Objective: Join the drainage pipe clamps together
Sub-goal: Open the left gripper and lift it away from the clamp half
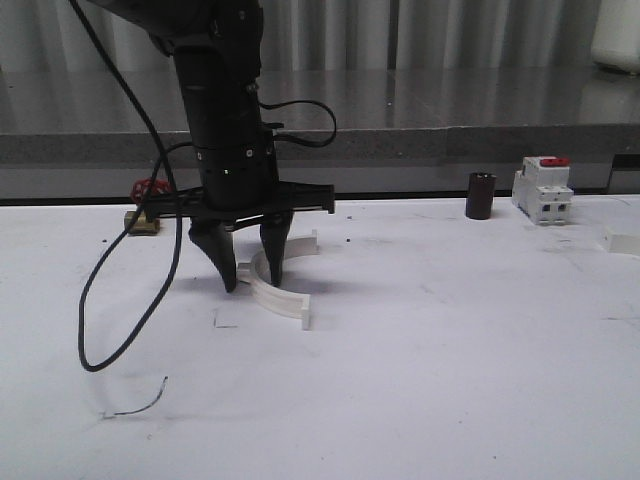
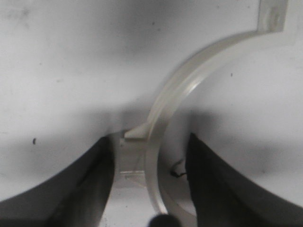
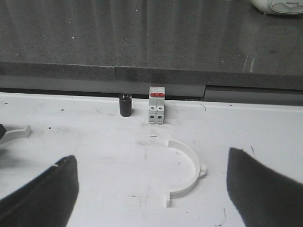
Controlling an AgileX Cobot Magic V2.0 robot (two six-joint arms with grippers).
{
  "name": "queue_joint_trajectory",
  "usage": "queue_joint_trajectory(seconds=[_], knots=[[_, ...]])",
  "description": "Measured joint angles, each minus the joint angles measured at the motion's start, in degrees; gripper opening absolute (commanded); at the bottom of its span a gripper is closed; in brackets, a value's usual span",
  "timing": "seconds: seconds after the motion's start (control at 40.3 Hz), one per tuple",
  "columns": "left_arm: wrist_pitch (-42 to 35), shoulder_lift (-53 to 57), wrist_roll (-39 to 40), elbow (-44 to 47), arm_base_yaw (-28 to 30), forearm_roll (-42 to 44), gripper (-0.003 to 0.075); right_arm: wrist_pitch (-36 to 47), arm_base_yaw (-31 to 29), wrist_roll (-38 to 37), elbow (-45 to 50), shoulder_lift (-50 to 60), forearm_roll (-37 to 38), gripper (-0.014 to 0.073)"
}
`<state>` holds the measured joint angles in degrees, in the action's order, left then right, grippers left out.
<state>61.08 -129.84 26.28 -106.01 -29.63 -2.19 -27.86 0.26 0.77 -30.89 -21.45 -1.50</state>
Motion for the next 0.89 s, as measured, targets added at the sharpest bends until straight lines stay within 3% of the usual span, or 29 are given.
queue_joint_trajectory(seconds=[0.074,0.471,0.644,0.892], knots=[[1.22,-0.1,-0.23,-1.06,0.0,0.1,0.0473,0.0,0.0,0.0,0.0,0.0,0.0,0.0651],[8.66,4.84,-5.68,-4.19,0.0,9.58,0.0456,0.0,0.0,0.0,0.0,0.0,0.0,0.0651],[7.81,10.33,-7.87,-4.08,0.0,9.92,0.0356,0.0,0.0,0.0,0.0,0.0,0.0,0.0651],[6.77,18.12,-10.16,-4.08,0.0,10.44,0.0111,0.0,0.0,0.0,0.0,0.0,0.0,0.0651]])
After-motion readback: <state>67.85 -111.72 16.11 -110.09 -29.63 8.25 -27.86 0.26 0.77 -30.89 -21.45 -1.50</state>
